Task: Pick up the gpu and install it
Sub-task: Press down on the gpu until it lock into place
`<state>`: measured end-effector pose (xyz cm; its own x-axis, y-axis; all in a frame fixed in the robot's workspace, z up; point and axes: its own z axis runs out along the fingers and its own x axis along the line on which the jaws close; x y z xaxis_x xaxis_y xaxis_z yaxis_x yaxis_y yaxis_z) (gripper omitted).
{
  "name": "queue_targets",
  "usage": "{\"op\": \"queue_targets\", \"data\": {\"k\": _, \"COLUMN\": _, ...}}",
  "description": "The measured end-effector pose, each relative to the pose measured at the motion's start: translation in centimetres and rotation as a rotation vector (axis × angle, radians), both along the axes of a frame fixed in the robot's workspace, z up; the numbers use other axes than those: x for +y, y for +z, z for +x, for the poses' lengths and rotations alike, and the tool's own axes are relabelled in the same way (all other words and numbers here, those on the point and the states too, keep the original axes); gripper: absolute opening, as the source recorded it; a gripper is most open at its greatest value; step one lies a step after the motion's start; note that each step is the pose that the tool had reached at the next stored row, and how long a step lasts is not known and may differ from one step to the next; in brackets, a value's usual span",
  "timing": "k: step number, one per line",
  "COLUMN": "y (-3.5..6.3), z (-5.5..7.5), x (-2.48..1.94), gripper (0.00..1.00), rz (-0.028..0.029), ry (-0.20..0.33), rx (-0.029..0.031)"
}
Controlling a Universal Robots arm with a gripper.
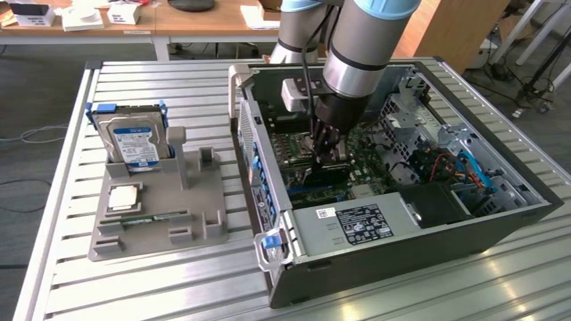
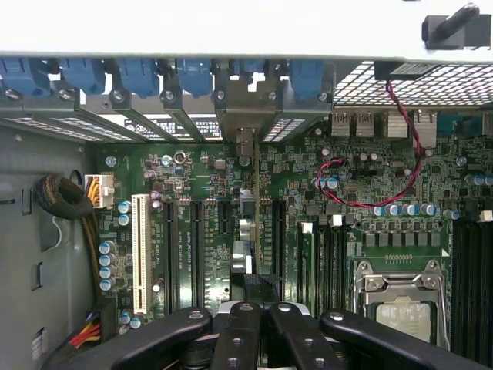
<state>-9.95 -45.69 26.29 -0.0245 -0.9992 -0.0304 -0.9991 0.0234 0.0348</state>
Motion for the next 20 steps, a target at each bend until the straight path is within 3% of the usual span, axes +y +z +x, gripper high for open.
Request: {"op": "queue_targets", "data": {"k": 20, "y": -0.21, "z": -0.01, "x": -0.01, "gripper": 0.11, "rz": -0.0004, "ry": 0.0, "rx": 0.0002}}
